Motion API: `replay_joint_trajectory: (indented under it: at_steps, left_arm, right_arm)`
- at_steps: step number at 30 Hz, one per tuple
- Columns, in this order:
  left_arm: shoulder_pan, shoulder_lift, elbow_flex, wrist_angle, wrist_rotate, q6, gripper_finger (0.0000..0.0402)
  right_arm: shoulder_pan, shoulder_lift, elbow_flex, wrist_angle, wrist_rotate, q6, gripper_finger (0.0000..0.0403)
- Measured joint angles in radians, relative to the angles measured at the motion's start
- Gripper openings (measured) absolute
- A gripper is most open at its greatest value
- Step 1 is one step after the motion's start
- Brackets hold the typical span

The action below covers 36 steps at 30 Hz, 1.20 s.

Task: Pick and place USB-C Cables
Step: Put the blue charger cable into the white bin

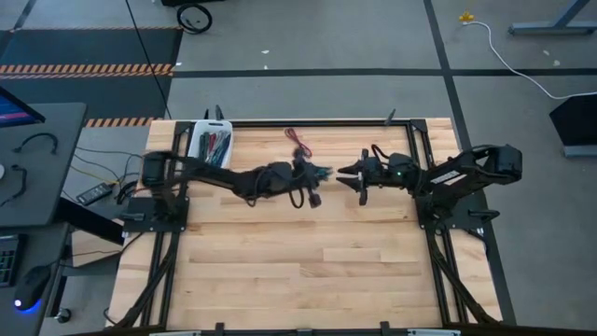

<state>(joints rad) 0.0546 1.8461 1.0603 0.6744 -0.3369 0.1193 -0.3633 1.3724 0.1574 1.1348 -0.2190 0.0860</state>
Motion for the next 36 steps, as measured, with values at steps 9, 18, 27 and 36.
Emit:
replay_joint_trajectory:
  at_steps: [9, 18, 27, 36]
  left_arm:
    - [0.088, -0.369, 0.001, -0.747, -0.274, -0.264, 0.0034]
    - [0.463, -0.527, 0.001, -1.450, -0.240, -0.606, 0.0036]
    - [0.774, -0.442, -0.004, -1.584, -0.043, -0.605, 0.0040]
    - [0.908, -0.270, -0.005, -1.579, -0.025, -0.520, 0.0042]
  right_arm:
    - [-0.006, 0.002, 0.000, -0.037, 0.046, -0.037, 0.0153]
    - [-0.006, 0.002, 0.000, -0.037, 0.046, -0.045, 0.0153]
    - [-0.006, 0.002, 0.000, -0.037, 0.046, -0.046, 0.0153]
    - [-0.006, 0.002, 0.000, -0.039, 0.043, -0.039, 0.0153]
